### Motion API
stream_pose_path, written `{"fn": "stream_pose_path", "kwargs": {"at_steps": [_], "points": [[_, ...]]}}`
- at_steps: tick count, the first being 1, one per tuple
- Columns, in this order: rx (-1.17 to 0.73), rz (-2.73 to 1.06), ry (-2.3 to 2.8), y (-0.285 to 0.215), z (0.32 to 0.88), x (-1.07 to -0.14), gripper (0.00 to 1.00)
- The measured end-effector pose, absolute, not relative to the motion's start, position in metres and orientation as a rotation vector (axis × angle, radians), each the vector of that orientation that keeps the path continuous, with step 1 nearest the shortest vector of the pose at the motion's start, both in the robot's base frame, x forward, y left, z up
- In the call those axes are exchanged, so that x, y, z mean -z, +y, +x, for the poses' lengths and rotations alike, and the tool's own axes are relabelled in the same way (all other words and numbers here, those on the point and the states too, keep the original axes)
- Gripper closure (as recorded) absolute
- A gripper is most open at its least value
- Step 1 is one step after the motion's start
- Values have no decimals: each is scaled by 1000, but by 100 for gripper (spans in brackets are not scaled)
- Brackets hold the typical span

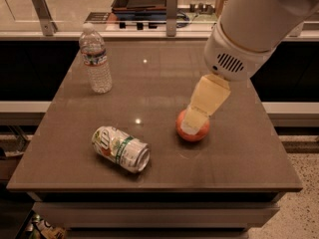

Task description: Place 7up can upright

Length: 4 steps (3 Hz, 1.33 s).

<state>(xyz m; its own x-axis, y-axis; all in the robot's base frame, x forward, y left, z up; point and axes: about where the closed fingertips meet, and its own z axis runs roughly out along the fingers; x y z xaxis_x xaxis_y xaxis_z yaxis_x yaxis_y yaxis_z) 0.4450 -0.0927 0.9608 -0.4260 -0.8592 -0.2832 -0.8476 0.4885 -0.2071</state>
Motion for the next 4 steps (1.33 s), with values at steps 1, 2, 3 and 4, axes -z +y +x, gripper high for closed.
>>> {"fn": "stream_pose_path", "kwargs": {"at_steps": [1,2,3,4], "points": [[46,-1430,2389,-93,445,-961,0],[26,-1463,2361,-77,436,-961,0],[-55,-1485,2308,-64,426,-955,0],[-174,-1470,2246,-50,420,-947,0]]}}
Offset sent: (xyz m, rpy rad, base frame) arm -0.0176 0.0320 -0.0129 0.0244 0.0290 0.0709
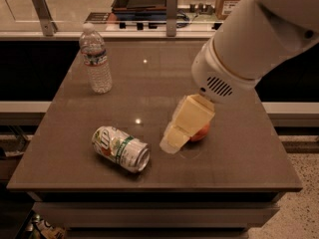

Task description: Place 7up can upright

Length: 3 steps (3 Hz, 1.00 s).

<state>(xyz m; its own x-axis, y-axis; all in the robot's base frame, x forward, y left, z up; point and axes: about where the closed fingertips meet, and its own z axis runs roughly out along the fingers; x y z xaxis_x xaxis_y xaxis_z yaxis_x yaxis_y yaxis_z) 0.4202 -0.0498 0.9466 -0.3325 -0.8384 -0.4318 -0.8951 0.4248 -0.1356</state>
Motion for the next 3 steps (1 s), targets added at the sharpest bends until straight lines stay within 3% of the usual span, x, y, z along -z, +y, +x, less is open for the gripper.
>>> {"fn": "stream_pose_path", "kwargs": {"at_steps": [1,3], "points": [[-279,-1449,2199,-31,422,-935,0],[-278,-1478,2164,15,419,-917,0]]}}
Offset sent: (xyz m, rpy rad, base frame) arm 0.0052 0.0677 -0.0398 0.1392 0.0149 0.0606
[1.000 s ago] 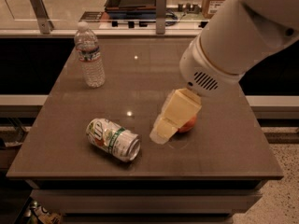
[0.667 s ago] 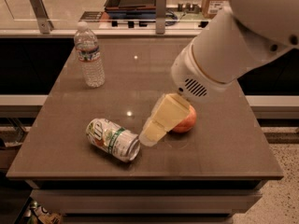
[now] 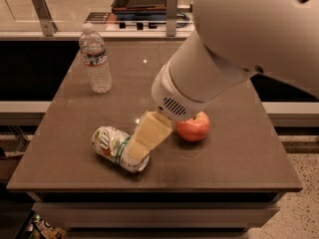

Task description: Place 7up can upright

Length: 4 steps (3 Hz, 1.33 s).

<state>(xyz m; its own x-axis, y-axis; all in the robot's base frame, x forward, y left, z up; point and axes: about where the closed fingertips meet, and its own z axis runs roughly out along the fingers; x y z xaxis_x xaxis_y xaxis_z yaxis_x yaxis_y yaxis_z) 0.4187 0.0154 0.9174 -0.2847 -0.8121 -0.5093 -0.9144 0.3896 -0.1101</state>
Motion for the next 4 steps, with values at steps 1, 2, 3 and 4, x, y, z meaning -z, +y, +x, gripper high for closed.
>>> {"fn": "stream_pose_path", "kwargs": {"at_steps": [1,2,3,4], "points": [[-216,-1491,2188,30,418,-907,0],[-123,-1497,2225,41,419,-899,0],[-1,-1521,2266,53,422,-893,0],[94,-1564,2309,63,425,-883,0]]}}
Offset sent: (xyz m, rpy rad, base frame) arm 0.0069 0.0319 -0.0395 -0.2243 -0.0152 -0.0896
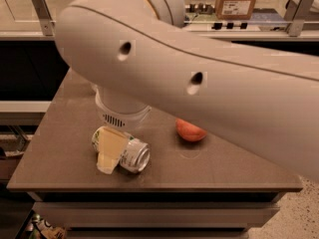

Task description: Place 7up can upright

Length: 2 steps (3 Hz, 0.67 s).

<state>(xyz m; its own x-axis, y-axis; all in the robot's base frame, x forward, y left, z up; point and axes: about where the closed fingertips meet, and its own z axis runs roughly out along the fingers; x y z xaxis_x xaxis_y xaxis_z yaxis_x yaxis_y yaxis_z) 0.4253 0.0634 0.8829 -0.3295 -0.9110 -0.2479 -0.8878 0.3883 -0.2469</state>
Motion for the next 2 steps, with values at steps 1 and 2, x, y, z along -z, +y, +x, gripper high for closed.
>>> {"fn": "stream_pose_path", "kwargs": {"at_steps": [1,2], "points": [[125,-1616,2349,72,426,-867,0],[132,-1640,2380,75,426,-855,0]]}}
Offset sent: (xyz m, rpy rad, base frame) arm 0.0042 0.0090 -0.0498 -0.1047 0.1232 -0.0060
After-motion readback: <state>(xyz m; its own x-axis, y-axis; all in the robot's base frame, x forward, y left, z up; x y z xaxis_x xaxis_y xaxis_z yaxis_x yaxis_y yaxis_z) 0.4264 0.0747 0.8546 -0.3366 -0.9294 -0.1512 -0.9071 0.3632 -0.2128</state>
